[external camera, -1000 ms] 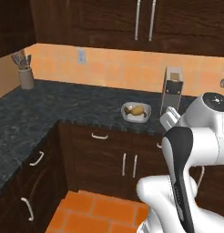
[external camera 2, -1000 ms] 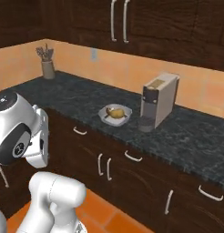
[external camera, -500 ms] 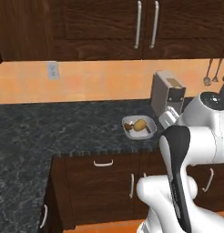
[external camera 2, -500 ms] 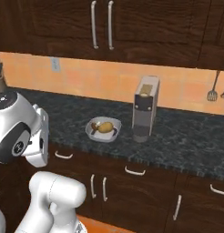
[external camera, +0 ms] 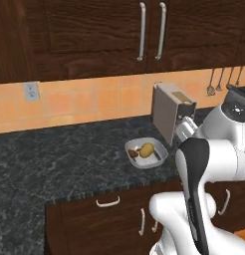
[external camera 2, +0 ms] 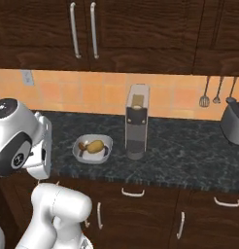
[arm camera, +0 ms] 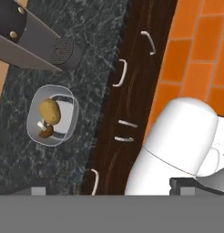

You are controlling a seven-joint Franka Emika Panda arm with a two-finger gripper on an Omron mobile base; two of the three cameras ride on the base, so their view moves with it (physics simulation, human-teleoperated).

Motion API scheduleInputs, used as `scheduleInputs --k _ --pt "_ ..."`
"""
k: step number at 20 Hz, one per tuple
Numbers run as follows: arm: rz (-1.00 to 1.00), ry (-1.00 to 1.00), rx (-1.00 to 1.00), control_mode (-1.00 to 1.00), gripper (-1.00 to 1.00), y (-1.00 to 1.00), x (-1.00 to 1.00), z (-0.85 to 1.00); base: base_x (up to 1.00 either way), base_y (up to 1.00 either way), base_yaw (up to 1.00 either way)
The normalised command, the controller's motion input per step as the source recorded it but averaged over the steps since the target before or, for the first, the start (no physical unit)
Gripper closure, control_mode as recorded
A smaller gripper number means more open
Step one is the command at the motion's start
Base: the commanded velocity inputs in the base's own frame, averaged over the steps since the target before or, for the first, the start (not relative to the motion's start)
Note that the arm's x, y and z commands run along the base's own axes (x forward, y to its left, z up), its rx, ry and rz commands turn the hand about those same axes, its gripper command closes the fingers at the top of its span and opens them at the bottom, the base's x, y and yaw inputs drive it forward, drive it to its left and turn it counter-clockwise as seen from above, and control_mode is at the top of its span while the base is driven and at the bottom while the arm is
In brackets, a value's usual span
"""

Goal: Take the meat container that has the shrimp and place it on the second highest rack of the freezer. Then take the vegetable container that has the potato and mushroom and place it on the highest rack of the freezer.

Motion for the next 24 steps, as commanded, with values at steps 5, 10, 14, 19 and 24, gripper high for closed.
scheduleInputs --k 5,10,14,19,24 --pt "0.0 0.0 0.0 1.0 -1.0 0.0 0.0 0.0 0.52 0.03 0.0" --pt "0.0 0.0 0.0 1.0 -1.0 0.0 0.0 0.0 0.35 0.0 0.09" --pt "0.0 0.0 0.0 1.0 -1.0 0.0 0.0 0.0 0.0 0.0 0.0" --pt "0.19 0.0 0.0 -1.0 -1.0 -0.53 0.0 -0.21 0.0 -0.01 0.01" --pt "0.32 0.0 -0.01 -1.0 -1.0 -0.44 0.27 -0.28 0.0 0.0 0.0"
